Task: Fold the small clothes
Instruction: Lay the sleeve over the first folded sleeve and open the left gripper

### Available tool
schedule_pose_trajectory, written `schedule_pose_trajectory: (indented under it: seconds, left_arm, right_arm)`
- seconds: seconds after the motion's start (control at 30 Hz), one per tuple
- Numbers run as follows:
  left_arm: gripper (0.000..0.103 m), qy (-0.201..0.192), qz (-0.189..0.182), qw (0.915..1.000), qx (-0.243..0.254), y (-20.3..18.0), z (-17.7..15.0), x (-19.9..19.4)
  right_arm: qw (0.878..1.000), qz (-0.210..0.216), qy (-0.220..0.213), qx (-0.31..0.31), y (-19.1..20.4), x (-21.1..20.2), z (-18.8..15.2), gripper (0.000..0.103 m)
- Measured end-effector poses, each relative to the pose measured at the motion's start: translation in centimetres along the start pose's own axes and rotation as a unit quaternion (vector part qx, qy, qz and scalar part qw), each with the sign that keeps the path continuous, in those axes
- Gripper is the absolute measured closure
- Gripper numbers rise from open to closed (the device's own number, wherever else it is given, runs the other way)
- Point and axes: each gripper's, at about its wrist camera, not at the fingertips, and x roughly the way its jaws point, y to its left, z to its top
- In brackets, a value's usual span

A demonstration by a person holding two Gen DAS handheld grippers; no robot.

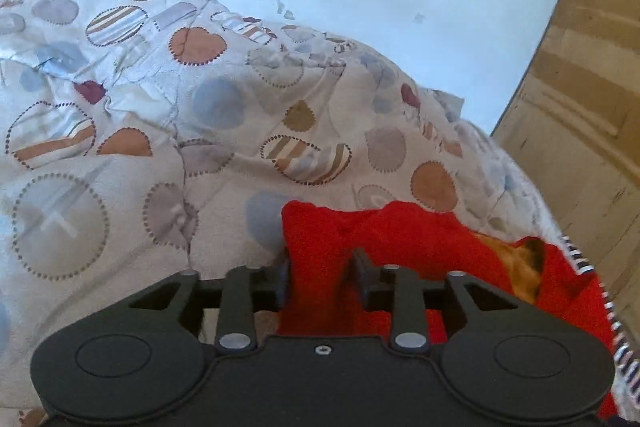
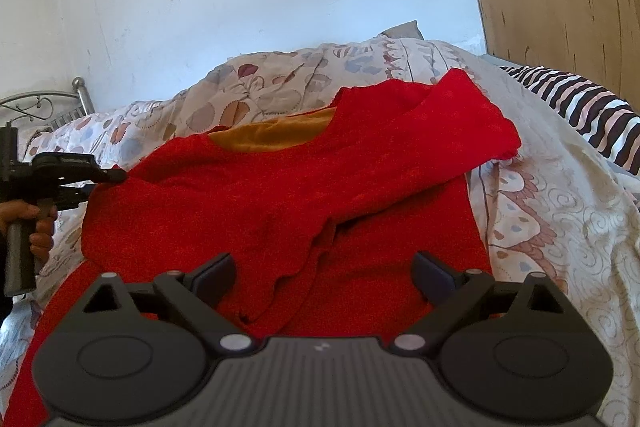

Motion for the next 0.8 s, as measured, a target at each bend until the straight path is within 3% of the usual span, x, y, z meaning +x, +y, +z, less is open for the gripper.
schedule_pose_trajectory:
  seconds: [0.1, 0.13, 0.3, 0.37, 0.43, 0.5, 0.53, 0.57, 0.7, 0.8]
  left_arm:
    - [0.039, -0.003, -0.02, 0.9996, 0.02, 0.5, -0.4, -1.6]
    - [0.035, -0.003, -0.028, 0.9992, 0.028, 0.7, -0.6, -2.1]
    - [0.034, 0.041, -0.062, 0.9963, 0.043, 1.8, -2.6, -3.6]
    - [0.039, 0.068, -0.066, 0.995, 0.033, 2.2, -3.6, -3.8]
    - [0.065, 0.095, -0.065, 0.9934, 0.009, 2.8, -4.3, -3.7]
    - [0.076, 0.089, -0.062, 0.994, -0.007, 2.9, -4.5, -4.3]
    - [0.089, 0.082, -0.07, 0.9941, -0.009, 2.8, -4.5, -4.6]
    - [0.088, 0.076, -0.081, 0.9937, -0.015, 2.6, -4.3, -5.0]
    - [0.091, 0.043, -0.028, 0.9986, -0.012, 0.5, -3.9, -7.0]
    - [0.091, 0.067, 0.029, 0.9973, -0.002, -0.7, -3.9, -6.5]
  right_arm:
    - [1.0, 0.001, 0.0, 0.001, 0.0, 0.1, 0.0, 0.004]
    - [1.0, 0.001, 0.001, 0.001, -0.1, 0.1, 0.0, 0.004]
    - [1.0, 0.002, 0.001, 0.001, -0.1, 0.1, 0.0, 0.004]
    - [1.0, 0.002, 0.001, 0.001, -0.1, 0.1, 0.0, 0.004]
    - [1.0, 0.001, 0.001, 0.001, 0.0, 0.2, 0.0, 0.004]
    - [1.0, 0.002, 0.001, 0.001, -0.1, 0.1, 0.0, 0.004]
    - [1.0, 0.002, 0.002, 0.0, -0.1, 0.2, 0.0, 0.003]
    - [1.0, 0.002, 0.002, 0.0, -0.1, 0.2, 0.0, 0.003]
    - [1.0, 0.002, 0.003, -0.001, -0.1, 0.2, -0.1, 0.003]
    - [1.0, 0.003, 0.003, 0.0, -0.1, 0.2, -0.1, 0.003]
